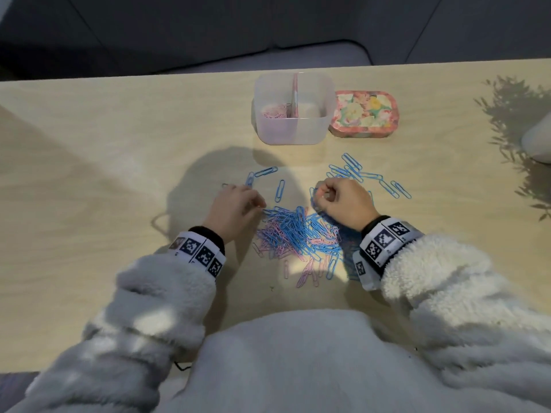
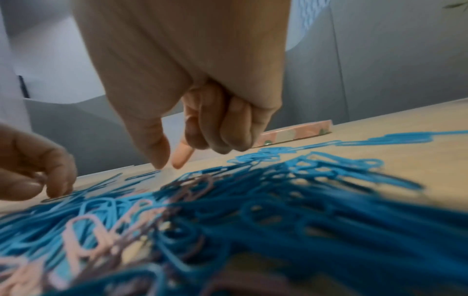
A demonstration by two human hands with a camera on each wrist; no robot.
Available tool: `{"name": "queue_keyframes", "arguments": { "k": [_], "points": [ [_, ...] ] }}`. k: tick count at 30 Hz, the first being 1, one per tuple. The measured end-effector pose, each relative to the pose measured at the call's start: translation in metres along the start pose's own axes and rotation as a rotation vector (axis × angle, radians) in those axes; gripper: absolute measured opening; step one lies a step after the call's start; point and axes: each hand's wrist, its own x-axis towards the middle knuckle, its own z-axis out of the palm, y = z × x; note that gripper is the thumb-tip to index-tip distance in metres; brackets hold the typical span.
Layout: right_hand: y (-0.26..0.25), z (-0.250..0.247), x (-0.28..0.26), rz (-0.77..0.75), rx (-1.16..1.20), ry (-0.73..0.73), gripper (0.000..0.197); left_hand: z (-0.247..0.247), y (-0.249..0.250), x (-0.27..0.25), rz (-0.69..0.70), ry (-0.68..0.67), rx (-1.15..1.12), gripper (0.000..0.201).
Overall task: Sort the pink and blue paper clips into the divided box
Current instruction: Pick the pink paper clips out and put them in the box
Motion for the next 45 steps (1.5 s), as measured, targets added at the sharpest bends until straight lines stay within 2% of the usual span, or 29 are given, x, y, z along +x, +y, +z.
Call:
{"name": "queue_keyframes", "arguments": {
  "k": [2, 7, 9, 13, 18, 20, 22, 25, 28, 30, 32, 34, 35, 37, 40, 41, 43, 45],
  "points": [
    [-0.008, 0.002, 0.003, -0.047, -0.057, -0.067, 0.003, 0.007, 0.009, -0.001, 0.047, -0.032, 0.031, 0.015],
    [-0.012, 0.000, 0.003, -0.211, -0.202, -0.208, 0.017, 0.017, 0.012, -0.004, 0.062, 0.006, 0.027, 0.024],
    [-0.011, 0.003, -0.001, -0.253, -0.261, -0.202, 0.016, 0.021, 0.014, -0.007, 0.091, -0.002, 0.031, 0.033],
    [-0.008, 0.008, -0.008, -0.271, -0.290, -0.218, 0.004, 0.025, 0.017, -0.014, 0.108, -0.049, 0.055, 0.031],
    [0.003, -0.002, -0.009, -0.248, -0.337, -0.199, 0.006, 0.013, 0.012, -0.018, 0.028, -0.069, 0.047, 0.020],
    [0.006, -0.007, -0.007, -0.227, -0.332, -0.174, 0.006, 0.008, 0.011, -0.014, 0.014, -0.036, -0.038, 0.012],
    [0.012, -0.012, -0.004, -0.179, -0.236, -0.124, 0.008, 0.003, 0.014, -0.010, -0.032, 0.008, -0.194, 0.011],
    [0.022, -0.017, 0.003, -0.100, 0.060, -0.033, 0.007, -0.004, 0.016, -0.002, -0.119, 0.050, -0.344, 0.015],
    [0.018, -0.021, 0.004, -0.014, 0.349, -0.008, 0.019, -0.005, 0.015, 0.003, -0.146, 0.023, -0.349, 0.015],
    [0.010, -0.022, 0.002, 0.138, 0.554, -0.002, 0.032, -0.005, 0.012, 0.006, -0.184, 0.003, -0.380, 0.015],
    [0.002, -0.024, 0.001, 0.310, 0.803, -0.056, 0.032, -0.006, 0.010, 0.008, -0.199, 0.014, -0.408, 0.017],
    [-0.007, -0.021, 0.001, 0.363, 0.933, -0.167, 0.031, -0.005, 0.007, 0.009, -0.168, 0.081, -0.288, 0.019],
    [-0.010, -0.017, 0.001, 0.336, 0.898, -0.204, 0.033, -0.004, 0.007, 0.008, -0.150, 0.104, -0.209, 0.019],
    [-0.017, -0.006, 0.001, 0.188, 0.650, -0.240, 0.034, -0.003, 0.007, 0.006, -0.087, 0.088, -0.114, 0.018],
    [-0.028, 0.009, -0.004, -0.112, 0.283, -0.273, 0.009, 0.005, 0.005, 0.000, 0.042, -0.056, -0.050, 0.022],
    [-0.030, 0.012, -0.006, -0.181, 0.175, -0.289, 0.007, 0.008, 0.007, -0.003, 0.058, -0.099, -0.036, 0.024],
    [-0.033, 0.018, -0.012, -0.262, -0.067, -0.323, 0.018, 0.014, 0.010, -0.004, 0.051, -0.118, -0.026, 0.023],
    [-0.030, 0.019, -0.017, -0.310, -0.206, -0.307, 0.018, 0.017, 0.013, -0.003, 0.028, -0.066, -0.052, 0.017]
  ]
}}
